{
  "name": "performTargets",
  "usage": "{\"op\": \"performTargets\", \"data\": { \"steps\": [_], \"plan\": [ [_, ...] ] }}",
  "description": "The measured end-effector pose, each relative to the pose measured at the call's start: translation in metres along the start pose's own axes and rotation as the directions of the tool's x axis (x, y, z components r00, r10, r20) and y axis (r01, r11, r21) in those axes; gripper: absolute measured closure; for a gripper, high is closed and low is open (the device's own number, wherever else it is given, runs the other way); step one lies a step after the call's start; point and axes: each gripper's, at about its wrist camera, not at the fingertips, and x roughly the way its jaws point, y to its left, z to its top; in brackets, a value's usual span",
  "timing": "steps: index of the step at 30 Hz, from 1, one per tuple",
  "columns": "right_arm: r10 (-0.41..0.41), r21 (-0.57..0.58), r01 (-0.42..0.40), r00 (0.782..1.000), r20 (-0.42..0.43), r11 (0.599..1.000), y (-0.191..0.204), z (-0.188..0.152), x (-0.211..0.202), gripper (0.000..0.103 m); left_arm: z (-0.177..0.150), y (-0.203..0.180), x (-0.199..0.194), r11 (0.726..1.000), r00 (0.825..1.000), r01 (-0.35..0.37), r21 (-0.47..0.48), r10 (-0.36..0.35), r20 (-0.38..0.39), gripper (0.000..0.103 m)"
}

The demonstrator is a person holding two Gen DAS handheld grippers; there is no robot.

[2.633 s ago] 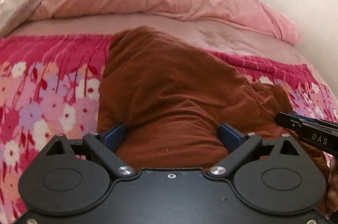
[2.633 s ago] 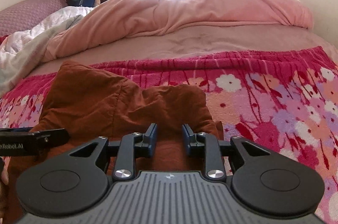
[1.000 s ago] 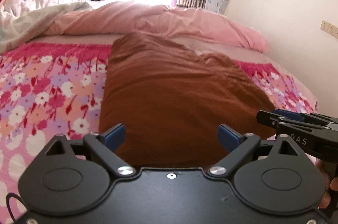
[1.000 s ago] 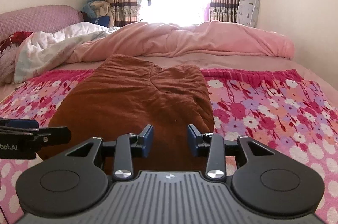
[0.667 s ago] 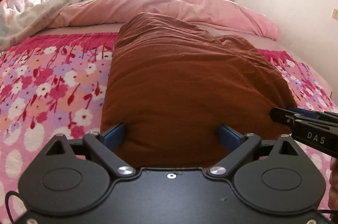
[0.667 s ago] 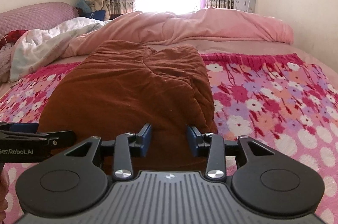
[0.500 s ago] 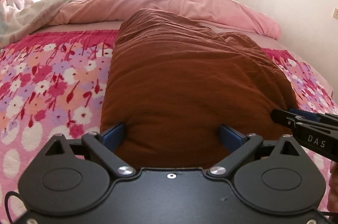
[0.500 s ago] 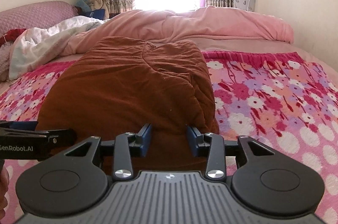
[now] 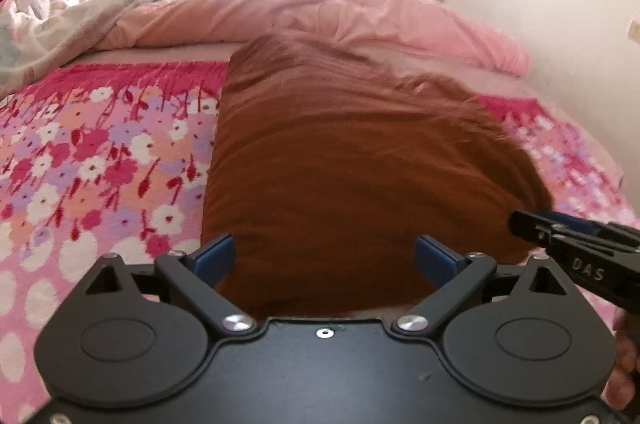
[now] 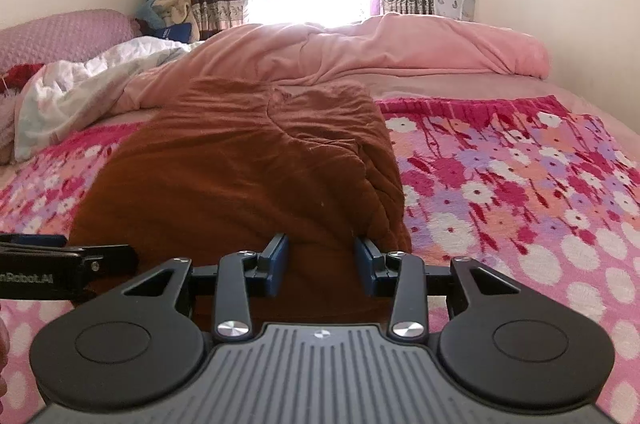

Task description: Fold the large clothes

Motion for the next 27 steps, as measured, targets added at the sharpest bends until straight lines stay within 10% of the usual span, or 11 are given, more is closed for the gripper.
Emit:
{"op": "performTargets", "data": {
  "steps": [11, 27],
  "plan": [
    [-0.019, -0.034, 0.023, 0.995, 0.096, 0.999, 0.004, -0.025, -0.133, 0.03, -0.054, -0.024, -0.128, 0.996, 0.997, -0.073, 0.042, 0.072, 0.041, 0.004],
    [-0.031, -0.013, 0.031, 0.999, 0.027, 0.999, -0.002, -0.096, -0.2, 0.03, -0.144, -0.032, -0.188, 0.991, 0.991, -0.131, 0.016, 0.13, 0.018, 0.004]
  ]
}}
